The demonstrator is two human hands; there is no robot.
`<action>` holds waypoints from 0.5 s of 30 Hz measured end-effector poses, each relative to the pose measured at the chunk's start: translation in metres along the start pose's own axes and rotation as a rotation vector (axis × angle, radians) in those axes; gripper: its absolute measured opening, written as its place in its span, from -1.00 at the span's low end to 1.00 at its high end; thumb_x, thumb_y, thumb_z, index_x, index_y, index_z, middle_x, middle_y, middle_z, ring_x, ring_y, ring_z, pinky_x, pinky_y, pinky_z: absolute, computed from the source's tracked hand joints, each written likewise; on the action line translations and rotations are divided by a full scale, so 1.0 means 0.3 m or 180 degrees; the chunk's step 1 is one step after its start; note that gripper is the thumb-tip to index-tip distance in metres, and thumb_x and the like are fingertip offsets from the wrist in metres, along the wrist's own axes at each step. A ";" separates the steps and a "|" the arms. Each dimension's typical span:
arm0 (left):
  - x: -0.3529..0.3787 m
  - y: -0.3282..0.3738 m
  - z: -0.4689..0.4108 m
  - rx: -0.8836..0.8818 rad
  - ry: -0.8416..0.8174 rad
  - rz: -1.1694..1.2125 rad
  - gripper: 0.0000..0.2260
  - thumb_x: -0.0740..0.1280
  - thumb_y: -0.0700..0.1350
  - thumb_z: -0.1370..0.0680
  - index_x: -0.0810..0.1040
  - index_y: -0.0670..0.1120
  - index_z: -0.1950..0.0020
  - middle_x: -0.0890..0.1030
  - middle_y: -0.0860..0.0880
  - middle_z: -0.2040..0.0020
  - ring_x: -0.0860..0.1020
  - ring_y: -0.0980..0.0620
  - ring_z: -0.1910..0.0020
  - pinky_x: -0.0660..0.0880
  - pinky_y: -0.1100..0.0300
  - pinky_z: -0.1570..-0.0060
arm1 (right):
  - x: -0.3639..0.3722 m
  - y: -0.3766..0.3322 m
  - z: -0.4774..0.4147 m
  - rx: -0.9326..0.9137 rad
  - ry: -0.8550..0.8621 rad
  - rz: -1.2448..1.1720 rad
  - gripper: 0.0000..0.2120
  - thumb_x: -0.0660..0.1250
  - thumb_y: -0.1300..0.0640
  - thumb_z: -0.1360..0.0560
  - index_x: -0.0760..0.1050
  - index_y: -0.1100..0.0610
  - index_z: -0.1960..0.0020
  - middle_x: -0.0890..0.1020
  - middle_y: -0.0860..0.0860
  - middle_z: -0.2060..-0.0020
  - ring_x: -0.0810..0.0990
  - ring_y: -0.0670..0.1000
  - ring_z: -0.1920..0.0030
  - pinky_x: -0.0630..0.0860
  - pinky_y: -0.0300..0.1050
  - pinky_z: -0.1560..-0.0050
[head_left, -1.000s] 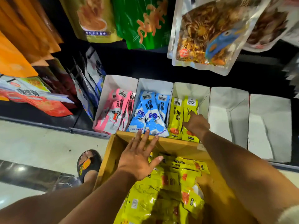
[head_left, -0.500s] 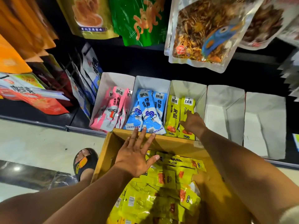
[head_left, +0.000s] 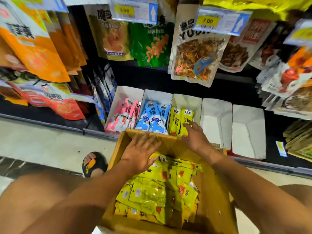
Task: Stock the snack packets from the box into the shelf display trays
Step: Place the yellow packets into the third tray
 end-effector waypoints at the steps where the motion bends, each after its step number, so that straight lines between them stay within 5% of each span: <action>1: -0.007 0.006 0.032 0.0049 0.0001 -0.0079 -0.39 -0.17 0.30 -0.65 -0.13 0.14 -0.68 -0.18 -0.03 -0.67 -0.24 -0.19 -0.65 -0.18 -0.29 -0.57 | -0.007 -0.011 0.043 -0.0068 0.0040 0.0055 -0.41 0.37 0.00 -0.56 0.28 0.02 -0.54 0.20 0.12 -0.56 0.18 0.23 -0.53 0.29 0.11 -0.47; 4: 0.018 0.031 0.142 -0.0094 -0.0019 -0.0001 -0.40 -0.14 0.29 -0.66 -0.13 0.14 -0.68 -0.18 -0.01 -0.65 -0.21 -0.16 -0.65 -0.14 -0.25 -0.58 | 0.014 -0.029 0.174 -0.0271 0.0106 0.0103 -0.42 0.40 0.02 -0.54 0.32 0.04 -0.51 0.27 0.14 -0.52 0.27 0.25 -0.49 0.33 0.14 -0.44; 9: 0.185 0.120 0.347 -0.0524 -0.0198 0.0578 -0.42 -0.05 0.30 -0.65 0.19 0.14 -0.65 0.24 -0.05 -0.64 0.13 -0.15 -0.64 0.22 -0.26 -0.53 | 0.169 0.000 0.352 -0.0238 -0.0223 0.0090 -0.37 0.41 -0.03 -0.52 0.31 0.06 -0.52 0.32 0.15 -0.47 0.32 0.24 -0.44 0.35 0.10 -0.43; 13: 0.322 0.190 0.479 -0.0789 -0.0512 0.0977 -0.30 -0.31 0.40 -0.57 -0.03 0.18 -0.67 -0.13 0.03 -0.67 -0.20 -0.09 -0.66 -0.16 -0.15 -0.60 | 0.334 0.022 0.476 -0.0142 -0.0630 0.0096 -0.37 0.41 0.00 -0.51 0.30 0.07 -0.52 0.33 0.15 -0.45 0.35 0.25 -0.41 0.33 0.05 -0.42; 15: 0.348 0.208 0.513 -0.0971 -0.0572 0.1220 -0.19 -0.41 0.44 -0.48 -0.01 0.20 -0.67 -0.12 0.05 -0.69 -0.21 -0.05 -0.66 -0.22 -0.11 -0.59 | 0.423 0.022 0.524 -0.0151 -0.0926 0.0177 -0.37 0.40 0.00 -0.51 0.28 0.05 -0.52 0.32 0.14 -0.46 0.35 0.24 -0.43 0.33 0.07 -0.42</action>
Point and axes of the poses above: each hand's wrist, its own z-axis away from the middle knuckle, its own x-axis out of the palm, y = z × x, the point moved 7 cm from there along -z, towards the middle knuckle
